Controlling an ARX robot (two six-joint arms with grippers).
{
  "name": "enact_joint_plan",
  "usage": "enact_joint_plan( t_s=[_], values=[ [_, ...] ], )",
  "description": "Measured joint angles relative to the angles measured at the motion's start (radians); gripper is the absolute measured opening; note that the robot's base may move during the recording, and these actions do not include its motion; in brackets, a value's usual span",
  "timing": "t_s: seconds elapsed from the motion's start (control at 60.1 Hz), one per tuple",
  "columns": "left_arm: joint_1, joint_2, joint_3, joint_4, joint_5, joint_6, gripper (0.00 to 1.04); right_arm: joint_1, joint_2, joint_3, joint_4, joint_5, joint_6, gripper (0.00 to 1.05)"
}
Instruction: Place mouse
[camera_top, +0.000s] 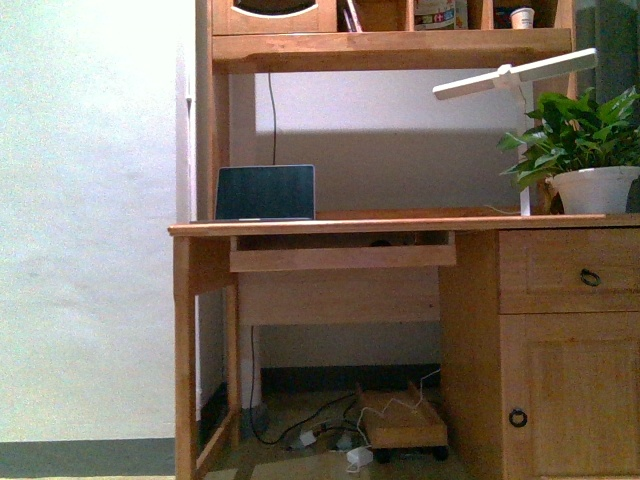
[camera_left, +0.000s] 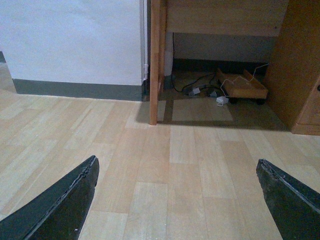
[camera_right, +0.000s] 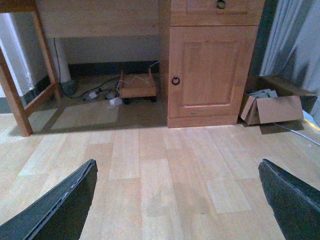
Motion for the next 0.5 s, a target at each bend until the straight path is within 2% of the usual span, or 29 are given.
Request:
enact_joint_plan(
  t_s=[0.499],
  values=[
    [0.000, 0.000, 0.000, 0.000, 0.000, 0.000, 0.97, 0.000, 0.000, 0.000, 0.000, 0.000, 0.000, 0.97]
  ],
)
